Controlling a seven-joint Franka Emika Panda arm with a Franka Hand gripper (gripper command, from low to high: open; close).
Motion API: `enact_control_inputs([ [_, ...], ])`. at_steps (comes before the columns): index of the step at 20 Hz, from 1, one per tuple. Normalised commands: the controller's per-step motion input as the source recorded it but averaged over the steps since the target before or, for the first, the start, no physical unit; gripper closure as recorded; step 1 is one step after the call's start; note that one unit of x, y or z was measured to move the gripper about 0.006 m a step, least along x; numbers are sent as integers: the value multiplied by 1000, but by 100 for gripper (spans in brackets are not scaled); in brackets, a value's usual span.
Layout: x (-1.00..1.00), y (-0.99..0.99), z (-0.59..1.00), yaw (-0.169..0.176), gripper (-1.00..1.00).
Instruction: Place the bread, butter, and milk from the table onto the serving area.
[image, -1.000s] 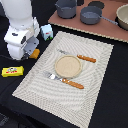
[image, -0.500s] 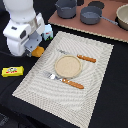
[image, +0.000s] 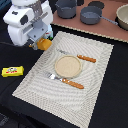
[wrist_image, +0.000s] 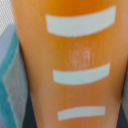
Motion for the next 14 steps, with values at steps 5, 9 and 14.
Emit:
enact_control_inputs([
  [5,995,-26,294,-2,100],
  [9,876,-137,106,-50,100],
  [14,785,-187,26,-107,100],
])
